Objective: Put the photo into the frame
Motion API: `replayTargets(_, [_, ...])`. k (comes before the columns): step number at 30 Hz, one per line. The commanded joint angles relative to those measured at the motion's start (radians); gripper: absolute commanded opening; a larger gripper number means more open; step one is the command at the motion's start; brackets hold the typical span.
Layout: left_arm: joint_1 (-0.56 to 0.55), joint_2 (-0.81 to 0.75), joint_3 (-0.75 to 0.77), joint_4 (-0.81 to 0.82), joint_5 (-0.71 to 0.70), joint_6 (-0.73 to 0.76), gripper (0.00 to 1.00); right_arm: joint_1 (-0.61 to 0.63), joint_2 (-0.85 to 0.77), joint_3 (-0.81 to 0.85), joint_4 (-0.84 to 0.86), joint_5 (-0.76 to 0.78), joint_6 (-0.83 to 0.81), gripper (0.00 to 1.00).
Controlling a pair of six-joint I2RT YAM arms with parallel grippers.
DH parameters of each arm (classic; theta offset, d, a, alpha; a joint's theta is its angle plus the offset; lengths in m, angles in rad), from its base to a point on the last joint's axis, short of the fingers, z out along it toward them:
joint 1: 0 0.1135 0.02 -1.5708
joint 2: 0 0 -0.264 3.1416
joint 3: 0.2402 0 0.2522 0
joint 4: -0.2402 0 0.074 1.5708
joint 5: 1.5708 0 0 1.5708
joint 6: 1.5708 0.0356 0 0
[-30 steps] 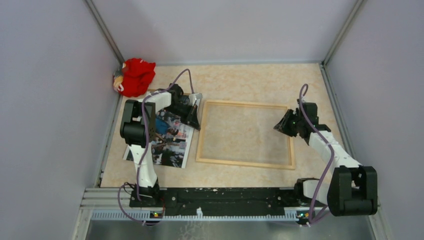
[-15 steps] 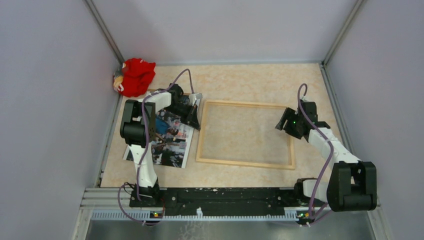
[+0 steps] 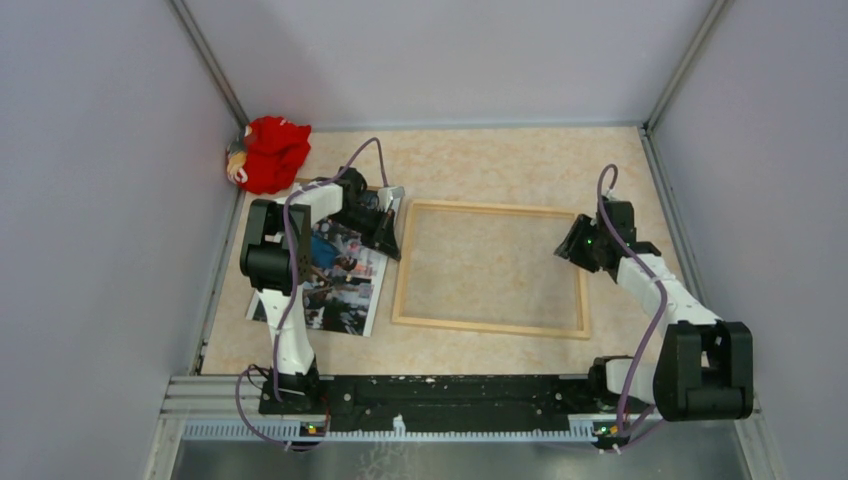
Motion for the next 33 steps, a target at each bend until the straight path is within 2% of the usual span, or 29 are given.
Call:
replayTargets(1, [-0.011, 0.001, -0.001, 0.013, -0.022, 0.013, 0.0, -0.004, -0.049, -0.002, 0.08, -0.123, 0.071, 0.36])
replayTargets(6, [-0.011, 0.008, 0.008, 0.01, -0.023, 0.016, 0.0, -0.016, -0.133, 0.005, 0.104, -0.216, 0.151, 0.1])
replayTargets(9, [-0.011, 0.013, 0.01, 0.008, -0.023, 0.018, 0.0, -0.03, -0.174, 0.004, 0.122, -0.266, 0.191, 0.0])
replayTargets(11, [-0.011, 0.015, 0.011, 0.008, -0.025, 0.018, 0.0, -0.054, -0.18, 0.003, 0.136, -0.325, 0.222, 0.0])
replayTargets(13, [-0.011, 0.015, 0.011, 0.008, -0.026, 0.019, 0.0, -0.09, -0.18, -0.016, 0.199, -0.448, 0.285, 0.0])
replayTargets(19, [-0.011, 0.012, 0.006, 0.008, -0.031, 0.024, 0.0, -0.139, -0.182, -0.107, 0.583, -0.692, 0.58, 0.0])
replayTargets(21, [-0.011, 0.013, 0.005, 0.008, -0.032, 0.027, 0.0, -0.139, -0.179, -0.116, 0.681, -0.723, 0.645, 0.0])
replayTargets(33, [-0.011, 0.009, 0.007, 0.003, -0.029, 0.034, 0.0, -0.136, -0.157, -0.172, 0.857, -0.776, 0.814, 0.0])
